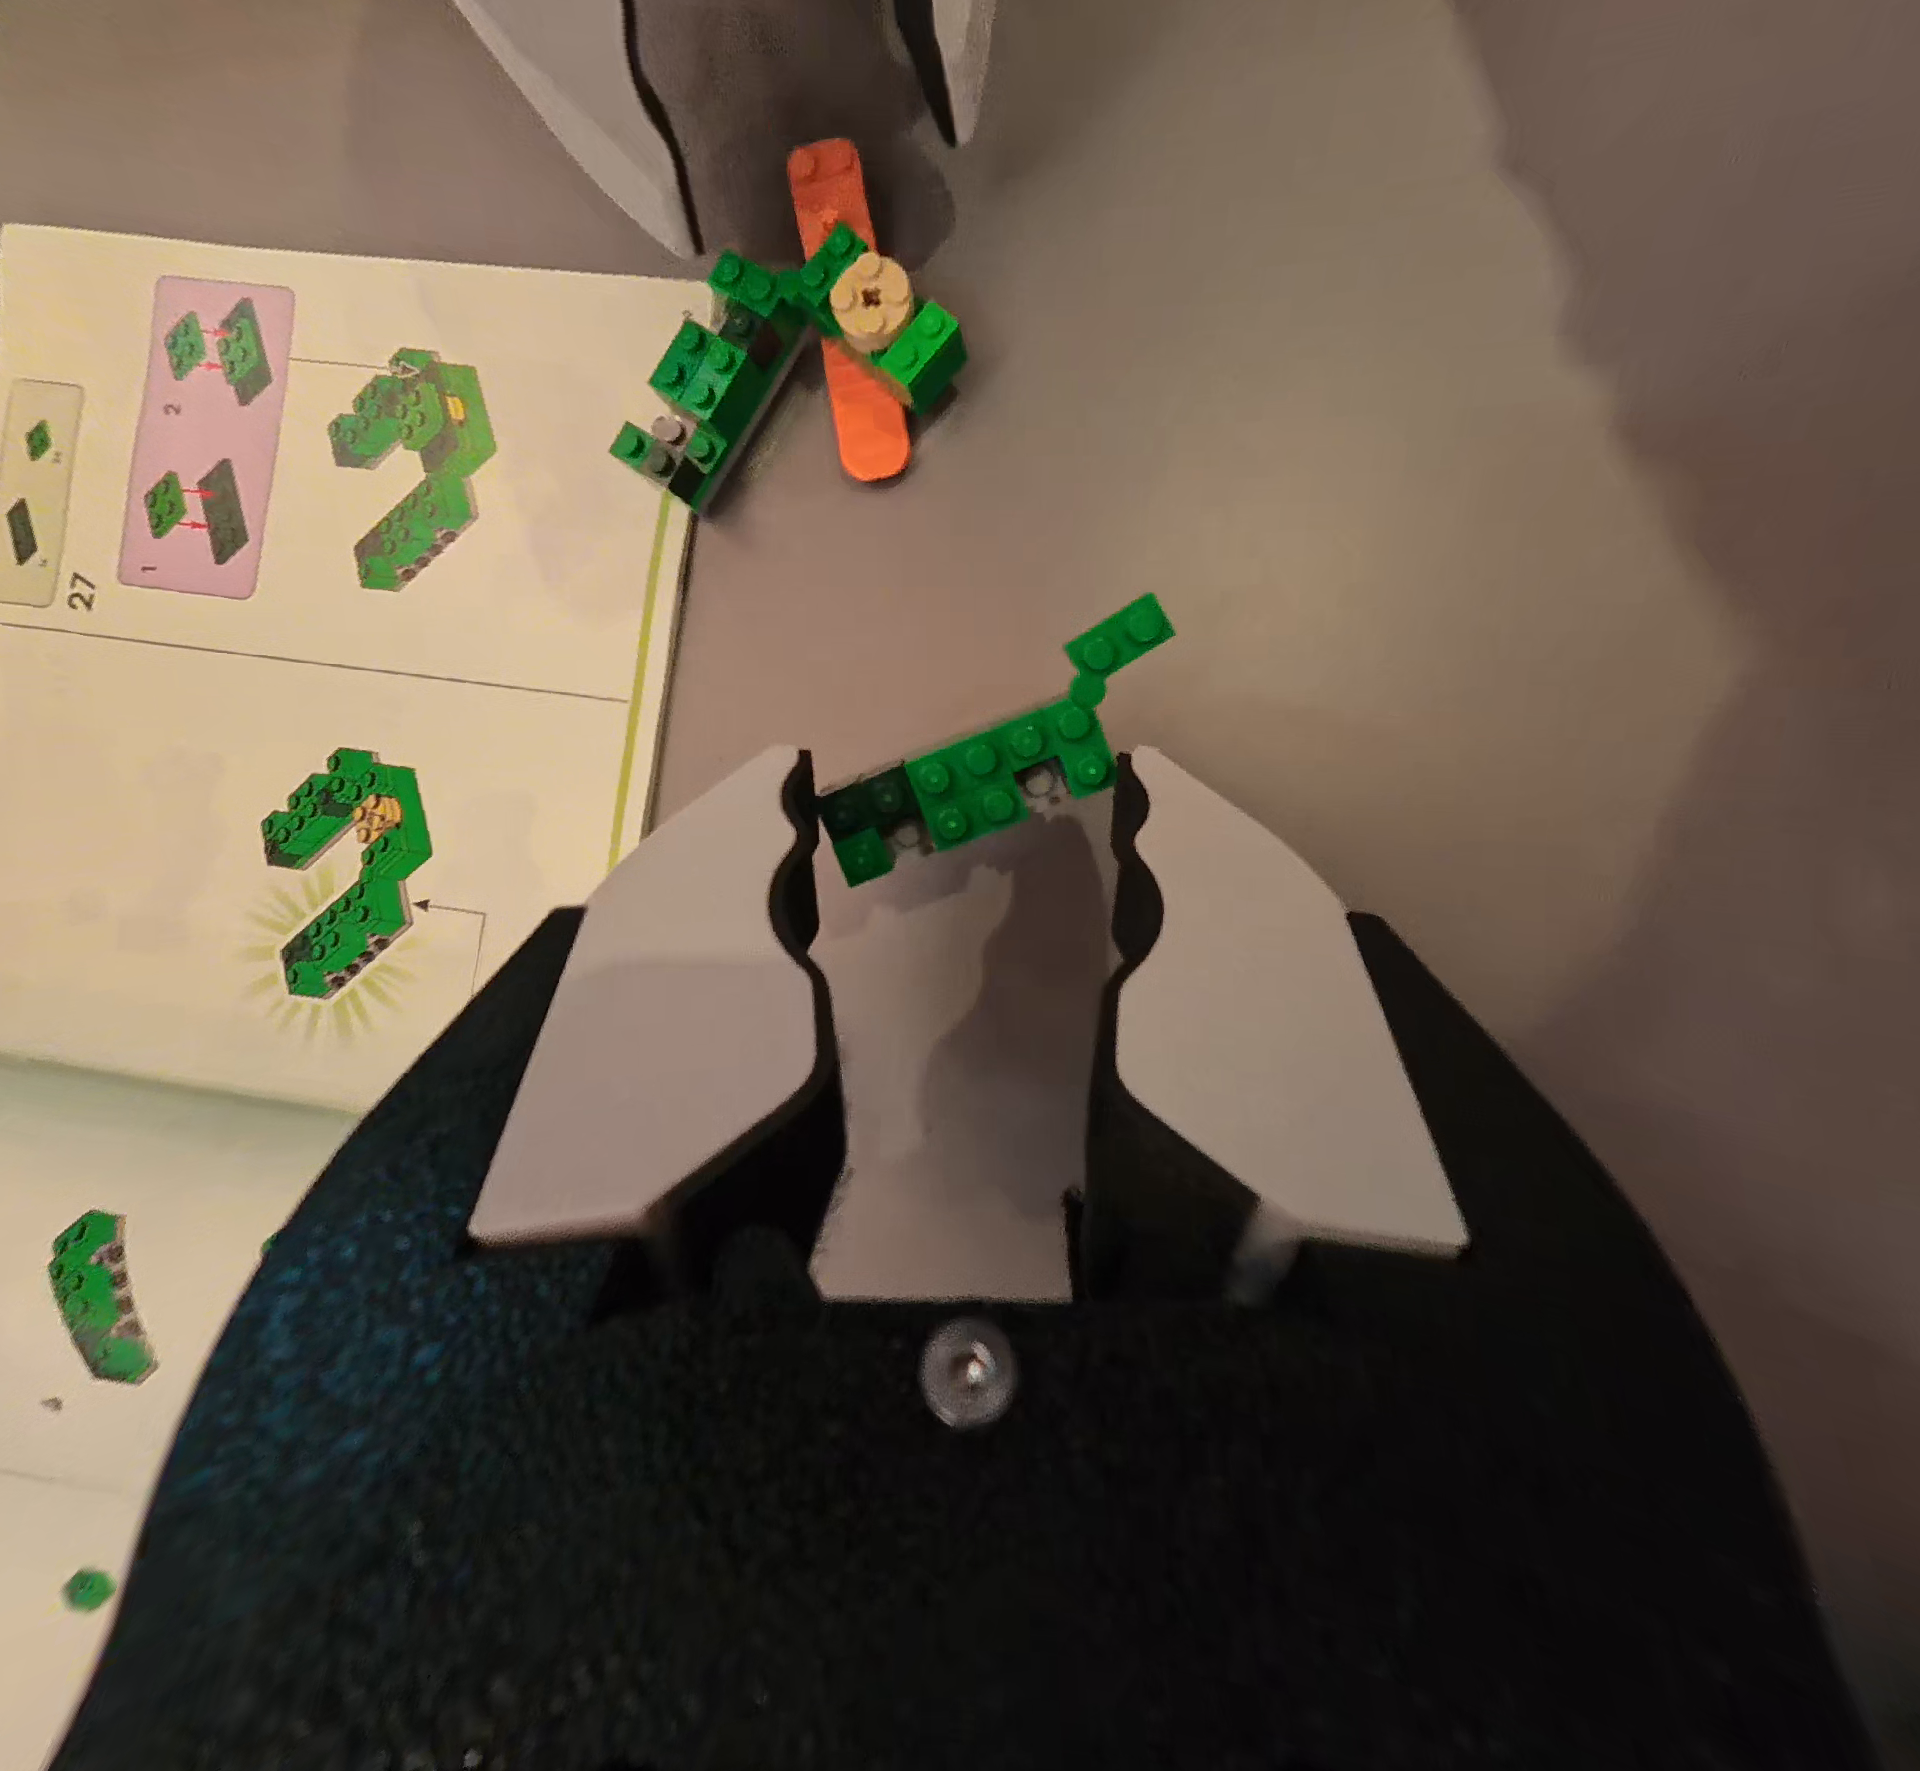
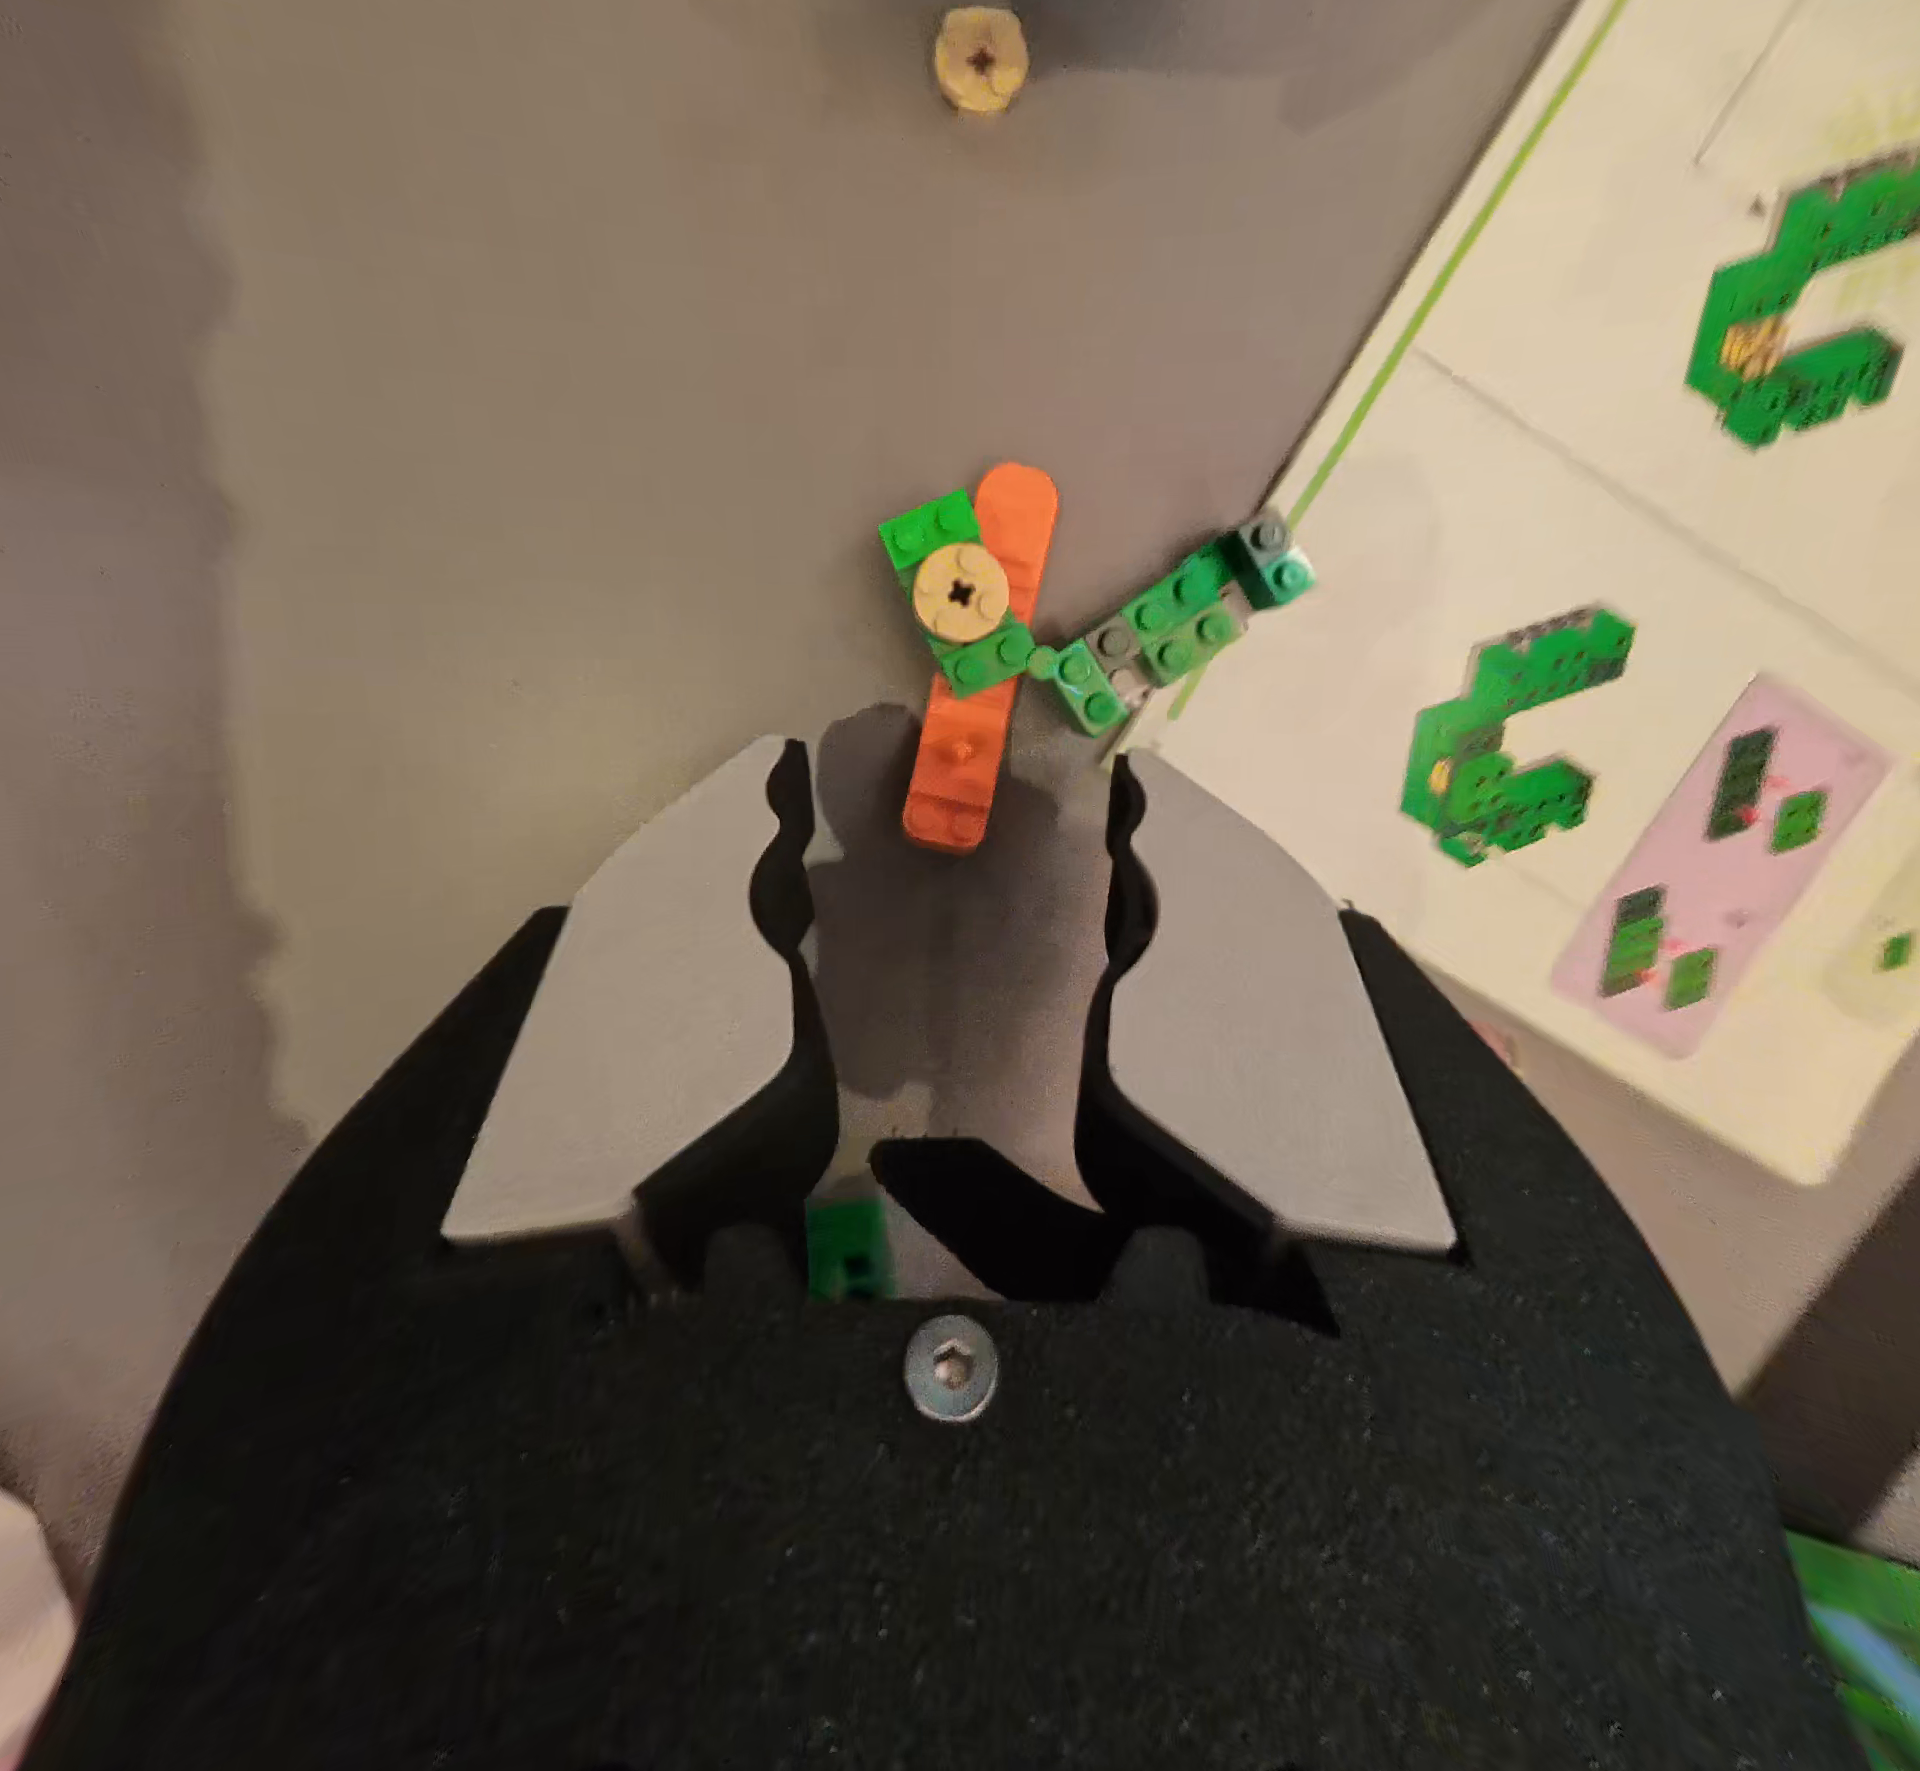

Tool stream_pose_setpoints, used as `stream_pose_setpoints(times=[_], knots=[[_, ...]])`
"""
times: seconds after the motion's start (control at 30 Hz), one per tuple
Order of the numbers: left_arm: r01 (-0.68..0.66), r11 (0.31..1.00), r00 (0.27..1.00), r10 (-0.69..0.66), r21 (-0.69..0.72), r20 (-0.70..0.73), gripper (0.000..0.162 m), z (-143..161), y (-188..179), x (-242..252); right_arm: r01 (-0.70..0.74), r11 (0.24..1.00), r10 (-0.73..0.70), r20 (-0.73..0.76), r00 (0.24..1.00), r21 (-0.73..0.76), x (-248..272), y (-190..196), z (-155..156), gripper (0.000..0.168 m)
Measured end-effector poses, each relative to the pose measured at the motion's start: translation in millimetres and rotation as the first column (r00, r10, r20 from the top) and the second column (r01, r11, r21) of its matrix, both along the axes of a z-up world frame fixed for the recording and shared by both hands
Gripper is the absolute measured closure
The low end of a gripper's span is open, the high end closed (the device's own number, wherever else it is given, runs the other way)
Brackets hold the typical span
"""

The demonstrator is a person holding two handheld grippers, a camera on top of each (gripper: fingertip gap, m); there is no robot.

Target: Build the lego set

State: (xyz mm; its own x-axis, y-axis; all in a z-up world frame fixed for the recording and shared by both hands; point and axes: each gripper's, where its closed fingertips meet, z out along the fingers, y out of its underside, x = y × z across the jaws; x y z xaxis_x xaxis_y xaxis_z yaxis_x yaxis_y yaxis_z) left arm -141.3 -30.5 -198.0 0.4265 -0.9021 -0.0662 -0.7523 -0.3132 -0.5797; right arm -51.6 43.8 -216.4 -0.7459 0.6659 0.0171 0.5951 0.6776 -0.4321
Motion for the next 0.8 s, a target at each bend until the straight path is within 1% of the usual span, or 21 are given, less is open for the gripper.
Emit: stream_pose_setpoints(times=[0.03, 0.07, 0.2, 0.27, 0.37, 0.47, 0.53, 0.57, 0.67, 0.8], knots=[[0.003, 1.000, 1.000, -0.003, -0.005, 0.011, 0.108, 0.3, -0.3, 1.0, 0.036, 0.999, -0.036, -0.002, 0.999, -0.029, 2.0, -0.7, -1.9, 0.114], [0.005, 1.000, 1.000, -0.005, -0.008, 0.017, 0.108, 0.5, -0.5, 1.4, 0.055, 0.997, -0.055, 0.004, 0.998, -0.058, 5.3, -3.8, -2.5, 0.116], [0.004, 1.000, 1.000, -0.004, -0.014, 0.021, 0.108, -0.5, -0.3, 2.3, 0.107, 0.988, -0.115, -0.069, 0.991, -0.108, 5.0, -12.2, 5.2, 0.127], [0.007, 1.000, 1.000, -0.007, -0.018, 0.016, 0.108, -3.0, -0.3, 3.7, 0.145, 0.986, -0.152, -0.093, 0.984, -0.082, 1.0, -12.8, 4.7, 0.126], [0.015, 0.999, 1.000, -0.015, -0.028, 0.005, 0.108, -7.9, -1.1, 6.0, 0.167, 0.986, -0.168, -0.098, 0.981, -0.016, -0.8, -16.0, -1.5, 0.122], [0.021, 0.999, 1.000, -0.021, -0.037, 0.001, 0.108, -11.0, -1.8, 8.5, 0.126, 0.991, -0.131, -0.123, 0.984, -0.044, -5.3, -33.3, 1.7, 0.120], [0.028, 0.999, 1.000, -0.027, -0.040, 0.001, 0.108, -11.8, -2.5, 10.3, 0.094, 0.992, -0.104, -0.138, 0.985, -0.081, -8.0, -45.5, 7.3, 0.122], [0.030, 0.999, 1.000, -0.030, -0.040, 0.000, 0.108, -11.9, -2.8, 10.8, 0.086, 0.993, -0.097, -0.152, 0.984, -0.076, -9.9, -46.5, 9.5, 0.123], [0.036, 0.999, 0.999, -0.036, -0.031, 0.004, 0.108, -10.7, -2.6, 11.6, 0.071, 0.997, -0.063, -0.196, 0.978, 0.031, -16.5, -35.5, 11.4, 0.126], [0.037, 0.999, 0.999, -0.037, -0.011, -0.001, 0.108, -9.1, -0.9, 11.0, -0.025, 0.981, 0.054, -0.148, 0.988, 0.192, -26.9, -29.8, 1.5, 0.129]])
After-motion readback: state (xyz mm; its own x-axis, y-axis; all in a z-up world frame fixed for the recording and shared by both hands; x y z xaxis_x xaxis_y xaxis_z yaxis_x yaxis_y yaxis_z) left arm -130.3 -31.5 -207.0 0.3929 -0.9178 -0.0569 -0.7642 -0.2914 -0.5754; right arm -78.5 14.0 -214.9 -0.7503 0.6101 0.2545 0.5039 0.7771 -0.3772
